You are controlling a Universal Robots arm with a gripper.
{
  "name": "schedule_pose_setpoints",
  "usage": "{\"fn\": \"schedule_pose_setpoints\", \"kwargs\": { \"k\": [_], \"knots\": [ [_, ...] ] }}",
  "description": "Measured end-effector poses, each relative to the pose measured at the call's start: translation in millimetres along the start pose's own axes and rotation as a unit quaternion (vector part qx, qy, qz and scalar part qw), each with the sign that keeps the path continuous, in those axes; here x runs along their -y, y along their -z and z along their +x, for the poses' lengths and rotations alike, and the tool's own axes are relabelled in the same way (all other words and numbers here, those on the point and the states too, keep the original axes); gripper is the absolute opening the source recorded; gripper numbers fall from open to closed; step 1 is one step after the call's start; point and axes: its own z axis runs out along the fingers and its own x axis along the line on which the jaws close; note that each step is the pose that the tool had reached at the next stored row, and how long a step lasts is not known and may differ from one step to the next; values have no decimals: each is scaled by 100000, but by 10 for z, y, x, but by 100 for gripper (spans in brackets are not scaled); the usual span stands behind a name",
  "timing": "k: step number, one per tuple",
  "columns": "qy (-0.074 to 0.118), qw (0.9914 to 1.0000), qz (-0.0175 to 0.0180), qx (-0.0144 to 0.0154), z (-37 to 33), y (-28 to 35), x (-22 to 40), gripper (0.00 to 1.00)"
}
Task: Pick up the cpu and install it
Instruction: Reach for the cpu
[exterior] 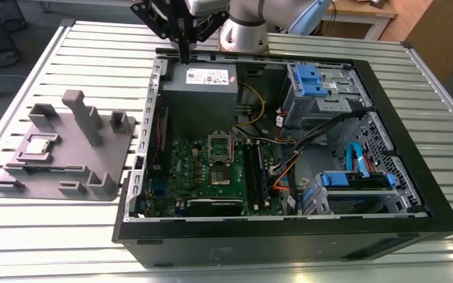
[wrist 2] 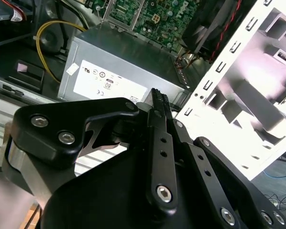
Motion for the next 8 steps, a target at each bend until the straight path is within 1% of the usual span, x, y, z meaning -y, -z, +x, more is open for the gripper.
{"fn": "schedule_pose_setpoints", "kwargs": {
  "k": [2, 8],
  "knots": [
    [0, 100000, -6, 5, 20, 0, 1, 11],
    [-2, 100000, 2, -1, 27, 1, 2, 11]
  ]
}}
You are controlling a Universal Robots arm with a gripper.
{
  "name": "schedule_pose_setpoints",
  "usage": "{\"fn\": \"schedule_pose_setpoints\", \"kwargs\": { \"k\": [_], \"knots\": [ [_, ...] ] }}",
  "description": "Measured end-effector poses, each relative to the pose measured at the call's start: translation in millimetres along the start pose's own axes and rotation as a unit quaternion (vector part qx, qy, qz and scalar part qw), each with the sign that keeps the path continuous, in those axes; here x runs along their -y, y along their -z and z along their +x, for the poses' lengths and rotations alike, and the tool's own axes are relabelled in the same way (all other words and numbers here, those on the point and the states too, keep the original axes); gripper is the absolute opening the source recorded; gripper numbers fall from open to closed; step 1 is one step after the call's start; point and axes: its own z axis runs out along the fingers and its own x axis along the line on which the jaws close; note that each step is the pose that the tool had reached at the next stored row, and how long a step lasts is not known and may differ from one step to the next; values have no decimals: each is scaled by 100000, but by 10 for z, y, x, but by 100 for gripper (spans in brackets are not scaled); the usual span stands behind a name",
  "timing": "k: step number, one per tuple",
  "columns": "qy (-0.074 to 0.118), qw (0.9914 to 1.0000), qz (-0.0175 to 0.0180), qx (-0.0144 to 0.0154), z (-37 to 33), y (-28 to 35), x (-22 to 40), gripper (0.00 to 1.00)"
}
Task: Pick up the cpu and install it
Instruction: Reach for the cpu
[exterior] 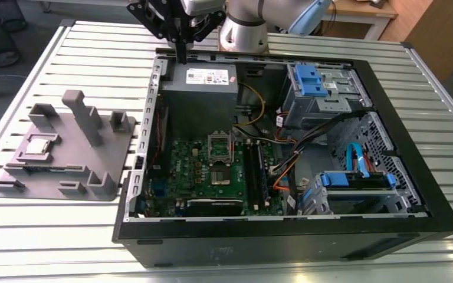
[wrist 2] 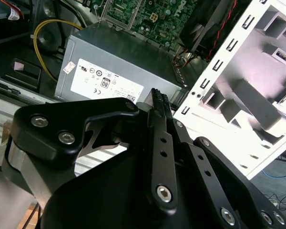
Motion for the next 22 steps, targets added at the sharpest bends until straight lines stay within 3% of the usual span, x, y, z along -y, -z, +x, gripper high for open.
{"fn": "schedule_pose_setpoints", "kwargs": {
  "k": [9, 22],
  "knots": [
    [1, 100000, -1, 1, 24, 1, 2, 11],
    [4, 100000, -11, 145, 235, 4, 18, 11]
  ]
}}
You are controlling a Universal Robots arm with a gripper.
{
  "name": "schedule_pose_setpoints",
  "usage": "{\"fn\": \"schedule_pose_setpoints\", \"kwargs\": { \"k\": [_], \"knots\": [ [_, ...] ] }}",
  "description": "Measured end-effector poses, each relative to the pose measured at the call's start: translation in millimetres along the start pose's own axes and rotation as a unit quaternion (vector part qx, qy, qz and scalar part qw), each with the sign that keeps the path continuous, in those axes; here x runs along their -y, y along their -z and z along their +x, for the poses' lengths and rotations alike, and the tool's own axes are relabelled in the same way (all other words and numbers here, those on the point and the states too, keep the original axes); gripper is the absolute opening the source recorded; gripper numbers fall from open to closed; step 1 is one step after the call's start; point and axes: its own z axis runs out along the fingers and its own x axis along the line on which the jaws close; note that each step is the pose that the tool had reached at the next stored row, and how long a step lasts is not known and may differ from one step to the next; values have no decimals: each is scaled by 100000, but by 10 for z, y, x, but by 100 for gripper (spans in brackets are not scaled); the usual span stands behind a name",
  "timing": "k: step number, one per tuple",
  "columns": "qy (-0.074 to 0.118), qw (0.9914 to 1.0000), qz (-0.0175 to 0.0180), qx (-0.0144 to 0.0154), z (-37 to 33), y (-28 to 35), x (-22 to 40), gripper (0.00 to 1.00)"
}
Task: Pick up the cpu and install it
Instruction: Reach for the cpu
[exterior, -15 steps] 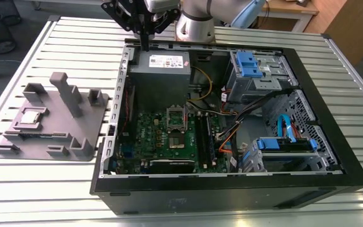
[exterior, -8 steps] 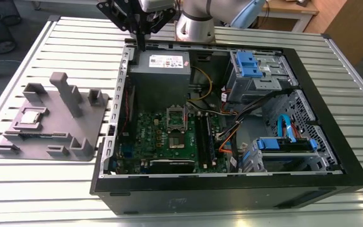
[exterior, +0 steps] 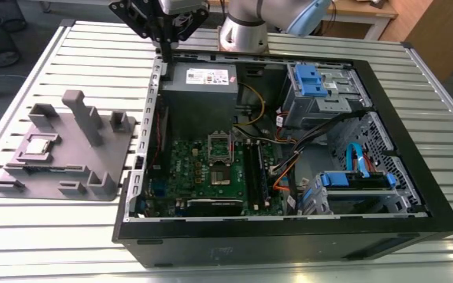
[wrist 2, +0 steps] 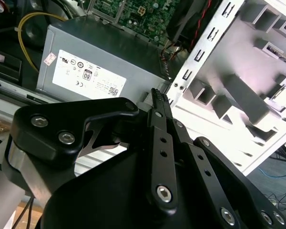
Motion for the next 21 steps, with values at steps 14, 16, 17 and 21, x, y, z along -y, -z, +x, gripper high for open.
{"fn": "schedule_pose_setpoints", "kwargs": {
  "k": [14, 16, 17, 21],
  "knots": [
    [-5, 100000, -2, 3, 42, 1, 3, 11],
    [-1, 100000, 1, -1, 54, 2, 5, 11],
    [1, 100000, -1, 2, 63, 2, 5, 11],
    [3, 100000, -1, 3, 113, 3, 8, 11]
  ]
}}
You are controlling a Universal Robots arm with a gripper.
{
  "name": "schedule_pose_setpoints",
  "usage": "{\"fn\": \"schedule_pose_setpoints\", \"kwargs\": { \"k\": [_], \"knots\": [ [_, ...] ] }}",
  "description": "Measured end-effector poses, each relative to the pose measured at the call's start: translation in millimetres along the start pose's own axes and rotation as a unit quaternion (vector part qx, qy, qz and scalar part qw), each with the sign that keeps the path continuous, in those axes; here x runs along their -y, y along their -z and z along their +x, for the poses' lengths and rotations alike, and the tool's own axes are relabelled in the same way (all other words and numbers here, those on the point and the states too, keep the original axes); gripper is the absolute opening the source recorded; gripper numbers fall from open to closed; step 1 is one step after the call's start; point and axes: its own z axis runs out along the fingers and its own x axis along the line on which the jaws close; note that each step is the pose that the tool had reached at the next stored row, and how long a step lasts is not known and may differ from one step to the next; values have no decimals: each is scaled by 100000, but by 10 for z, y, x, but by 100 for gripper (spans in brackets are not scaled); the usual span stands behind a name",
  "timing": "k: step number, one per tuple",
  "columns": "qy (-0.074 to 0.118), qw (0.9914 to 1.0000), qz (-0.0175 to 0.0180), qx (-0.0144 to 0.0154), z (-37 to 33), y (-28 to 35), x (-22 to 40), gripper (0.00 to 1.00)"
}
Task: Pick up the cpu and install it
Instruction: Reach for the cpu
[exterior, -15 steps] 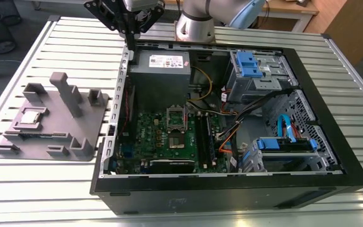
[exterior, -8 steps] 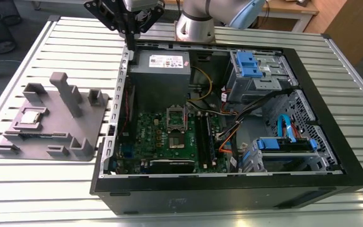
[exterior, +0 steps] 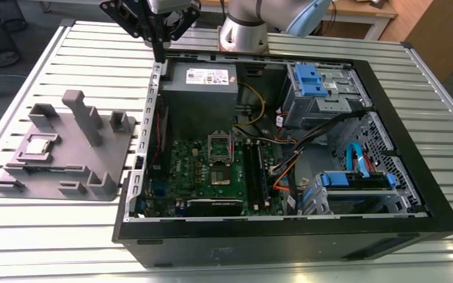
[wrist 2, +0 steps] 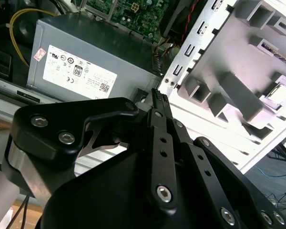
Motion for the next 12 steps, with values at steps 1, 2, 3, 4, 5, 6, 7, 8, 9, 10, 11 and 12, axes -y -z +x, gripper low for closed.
{"fn": "schedule_pose_setpoints", "kwargs": {
  "k": [1, 2, 3, 4, 5, 6, 7, 8, 9, 10, 11, 12],
  "knots": [
    [2, 100000, -2, 4, 12, 0, 1, 11],
    [1, 100000, -1, 3, 23, 1, 2, 11],
    [1, 100000, 0, 3, 32, 1, 3, 11],
    [-1, 100000, -4, 3, 38, 1, 3, 11],
    [-1, 100000, -6, 6, 43, 1, 3, 11],
    [-1, 100000, -1, 4, 47, 1, 3, 11],
    [1, 100000, 3, -1, 51, 2, 4, 11],
    [-1, 100000, 3, 0, 55, 2, 4, 11],
    [1, 100000, -2, 3, 59, 2, 4, 11],
    [-1, 100000, 1, 0, 63, 2, 5, 11],
    [2, 100000, 1, 1, 66, 2, 5, 11],
    [4, 100000, 0, 1, 68, 2, 5, 11]
  ]
}}
